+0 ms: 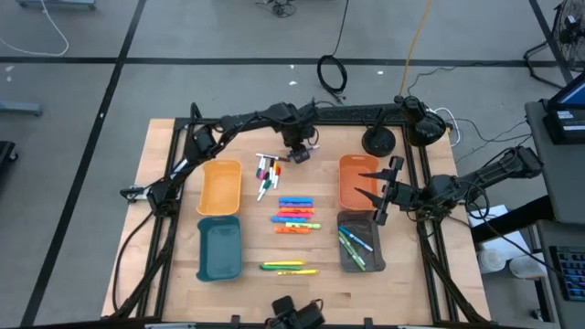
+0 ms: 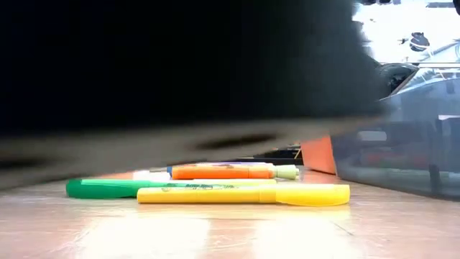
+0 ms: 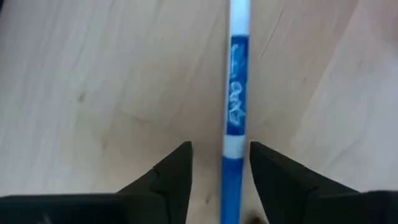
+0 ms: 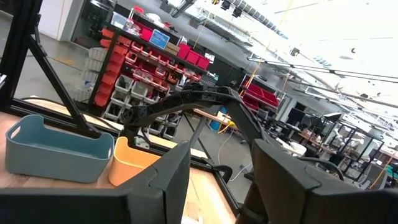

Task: Pick & Place Markers
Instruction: Put the blue dry erase marker into the black bin

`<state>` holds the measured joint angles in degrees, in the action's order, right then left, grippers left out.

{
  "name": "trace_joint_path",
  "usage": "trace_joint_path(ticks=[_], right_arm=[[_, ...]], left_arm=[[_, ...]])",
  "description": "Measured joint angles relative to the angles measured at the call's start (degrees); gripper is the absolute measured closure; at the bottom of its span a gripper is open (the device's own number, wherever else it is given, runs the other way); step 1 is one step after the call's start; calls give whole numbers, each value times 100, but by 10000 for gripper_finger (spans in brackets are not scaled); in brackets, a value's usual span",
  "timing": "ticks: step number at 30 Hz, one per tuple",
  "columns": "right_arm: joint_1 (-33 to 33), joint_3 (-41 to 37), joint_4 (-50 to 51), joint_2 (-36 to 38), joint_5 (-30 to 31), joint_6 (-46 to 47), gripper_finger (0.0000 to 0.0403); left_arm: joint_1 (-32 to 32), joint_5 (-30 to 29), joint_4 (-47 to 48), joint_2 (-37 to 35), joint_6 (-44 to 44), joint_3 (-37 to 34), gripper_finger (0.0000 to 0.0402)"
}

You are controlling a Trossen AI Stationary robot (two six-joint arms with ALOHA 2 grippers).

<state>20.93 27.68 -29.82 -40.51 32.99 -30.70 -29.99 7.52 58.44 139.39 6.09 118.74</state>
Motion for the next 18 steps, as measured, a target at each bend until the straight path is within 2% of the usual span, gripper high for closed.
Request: trace_joint_path(ticks=[4,10,18], right_arm=[[0,0,-4,0,-2,-2,243],[0,0,-23,0,-1,-1,243],[1,0,-17,0,0,0,243]], left_arm=[[53,-344,369,0,287,9,266],[36,-483,448,0,343,9,309],[104,-856,476,-2,697,9,323]])
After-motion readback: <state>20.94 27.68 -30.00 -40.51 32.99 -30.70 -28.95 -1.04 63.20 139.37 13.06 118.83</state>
